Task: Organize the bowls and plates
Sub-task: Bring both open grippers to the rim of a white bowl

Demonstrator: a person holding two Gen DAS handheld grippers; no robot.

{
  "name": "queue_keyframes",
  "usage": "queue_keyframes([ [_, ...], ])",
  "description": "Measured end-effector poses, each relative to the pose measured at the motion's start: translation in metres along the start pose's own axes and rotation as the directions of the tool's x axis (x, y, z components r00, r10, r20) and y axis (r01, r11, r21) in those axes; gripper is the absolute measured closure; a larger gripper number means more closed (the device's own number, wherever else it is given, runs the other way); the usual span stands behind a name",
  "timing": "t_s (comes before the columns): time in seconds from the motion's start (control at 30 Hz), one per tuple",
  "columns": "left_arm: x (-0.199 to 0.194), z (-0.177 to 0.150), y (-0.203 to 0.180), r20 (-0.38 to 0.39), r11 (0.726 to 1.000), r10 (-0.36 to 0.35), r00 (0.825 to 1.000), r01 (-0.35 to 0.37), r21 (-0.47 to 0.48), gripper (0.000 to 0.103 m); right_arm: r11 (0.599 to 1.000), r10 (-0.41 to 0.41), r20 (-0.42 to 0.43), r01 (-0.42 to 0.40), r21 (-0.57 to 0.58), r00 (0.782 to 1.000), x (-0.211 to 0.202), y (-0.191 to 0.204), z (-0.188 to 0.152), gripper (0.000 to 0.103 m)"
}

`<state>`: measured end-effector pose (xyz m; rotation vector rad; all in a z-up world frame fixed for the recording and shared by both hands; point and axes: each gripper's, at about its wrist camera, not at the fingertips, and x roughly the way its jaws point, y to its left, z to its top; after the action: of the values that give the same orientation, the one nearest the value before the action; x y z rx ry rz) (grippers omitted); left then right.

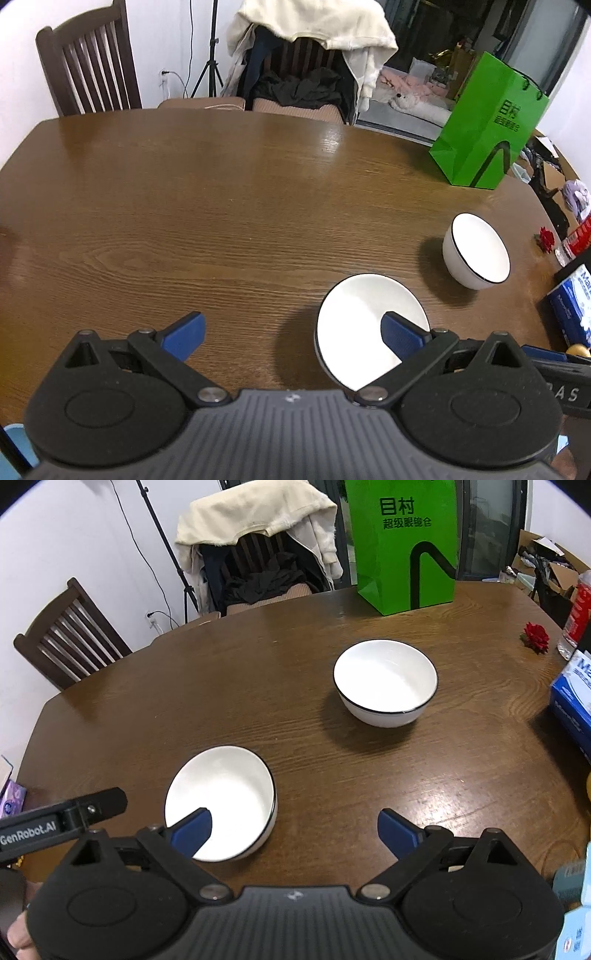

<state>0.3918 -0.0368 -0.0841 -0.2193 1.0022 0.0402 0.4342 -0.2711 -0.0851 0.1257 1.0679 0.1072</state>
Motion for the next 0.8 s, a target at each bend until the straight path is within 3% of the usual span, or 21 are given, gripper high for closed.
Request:
queue_keyframes([
  [0.3, 0.027, 0.010, -0.003, -0.047, 0.999, 0.032, 0.998, -0.033, -0.022, 0.001, 0.999, -0.010, -0.047, 0.008, -0.039, 0.999, 0.026, 0.009, 0.014, 0.015],
  [0.43, 0.038, 0.013, -0.006, -0.064, 0.999, 0.039, 0.997, -0.040, -0.018, 0.006, 0.999, -0.017, -0.062, 0.013, -0.053, 0.998, 0.034, 0.009, 0.018, 0.020],
  [0.6, 0.050, 0.014, -0.008, -0.086, 0.999, 0.028, 0.996, -0.031, -0.022, 0.012, 0.998, -0.021, -0.087, 0.016, -0.059, 0.996, 0.046, 0.010, 0.019, 0.033],
  [0.7, 0.057, 0.013, -0.008, -0.108, 0.999, 0.024, 0.994, -0.027, -0.022, 0.021, 0.998, -0.034, -0.105, 0.029, -0.047, 0.994, 0.055, 0.008, 0.019, 0.034],
  [0.8, 0.064, 0.012, -0.008, -0.132, 0.999, 0.022, 0.991, -0.025, -0.022, 0.031, 0.999, -0.034, -0.122, 0.029, -0.042, 0.992, 0.063, 0.008, 0.019, 0.045],
])
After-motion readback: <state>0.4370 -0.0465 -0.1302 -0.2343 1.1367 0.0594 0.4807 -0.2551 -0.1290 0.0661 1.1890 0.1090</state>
